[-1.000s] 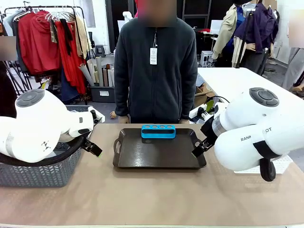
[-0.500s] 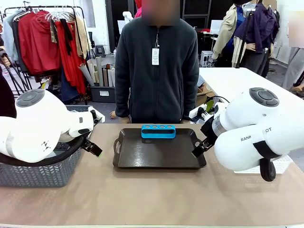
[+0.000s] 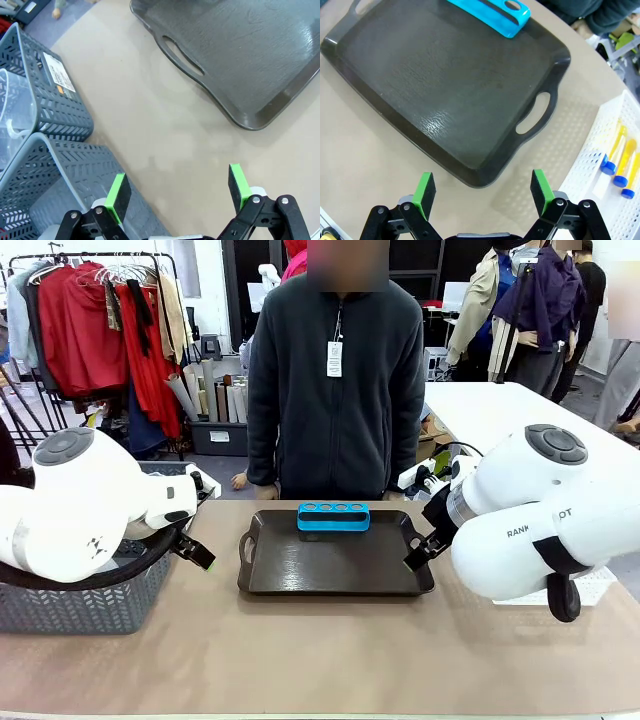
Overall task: Prepare the laboratory tools.
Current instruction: Pick up one Small flask and place it on the Handle tray.
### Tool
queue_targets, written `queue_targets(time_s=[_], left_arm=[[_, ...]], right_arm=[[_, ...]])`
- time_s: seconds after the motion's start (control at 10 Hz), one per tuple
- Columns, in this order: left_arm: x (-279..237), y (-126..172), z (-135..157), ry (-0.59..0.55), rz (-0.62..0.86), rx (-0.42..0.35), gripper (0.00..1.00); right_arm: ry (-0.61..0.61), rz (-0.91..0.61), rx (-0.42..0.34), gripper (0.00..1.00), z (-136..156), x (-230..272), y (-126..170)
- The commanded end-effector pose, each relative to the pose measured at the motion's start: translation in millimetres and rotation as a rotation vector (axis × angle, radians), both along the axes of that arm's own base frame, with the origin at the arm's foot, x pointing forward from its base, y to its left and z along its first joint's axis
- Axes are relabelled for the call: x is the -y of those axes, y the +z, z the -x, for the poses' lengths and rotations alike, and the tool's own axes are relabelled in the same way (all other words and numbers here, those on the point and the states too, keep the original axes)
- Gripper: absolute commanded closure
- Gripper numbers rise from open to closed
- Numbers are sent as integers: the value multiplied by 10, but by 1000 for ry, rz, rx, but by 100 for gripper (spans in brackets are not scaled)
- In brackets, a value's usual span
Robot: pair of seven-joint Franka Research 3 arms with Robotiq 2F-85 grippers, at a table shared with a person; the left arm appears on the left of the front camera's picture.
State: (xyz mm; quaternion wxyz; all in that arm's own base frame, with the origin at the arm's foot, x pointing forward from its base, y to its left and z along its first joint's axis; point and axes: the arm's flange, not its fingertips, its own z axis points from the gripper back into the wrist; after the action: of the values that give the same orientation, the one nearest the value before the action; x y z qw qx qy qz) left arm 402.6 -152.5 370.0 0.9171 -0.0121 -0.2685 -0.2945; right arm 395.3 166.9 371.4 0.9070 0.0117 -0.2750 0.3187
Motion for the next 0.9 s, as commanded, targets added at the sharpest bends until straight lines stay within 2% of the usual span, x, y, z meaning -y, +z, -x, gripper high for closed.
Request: queue_targets(time_s=[0.0, 0.4, 0.8], left_arm=[[-4, 1, -1, 1, 0, 0, 0], [1, 0, 0, 0, 0, 0, 0], [19, 158, 93, -70, 53, -101, 0]], right_arm=[[0, 0, 0, 0, 0, 1, 0], [0, 0, 0, 0, 0, 0, 0], [93, -70, -37, 0, 69, -114, 192]])
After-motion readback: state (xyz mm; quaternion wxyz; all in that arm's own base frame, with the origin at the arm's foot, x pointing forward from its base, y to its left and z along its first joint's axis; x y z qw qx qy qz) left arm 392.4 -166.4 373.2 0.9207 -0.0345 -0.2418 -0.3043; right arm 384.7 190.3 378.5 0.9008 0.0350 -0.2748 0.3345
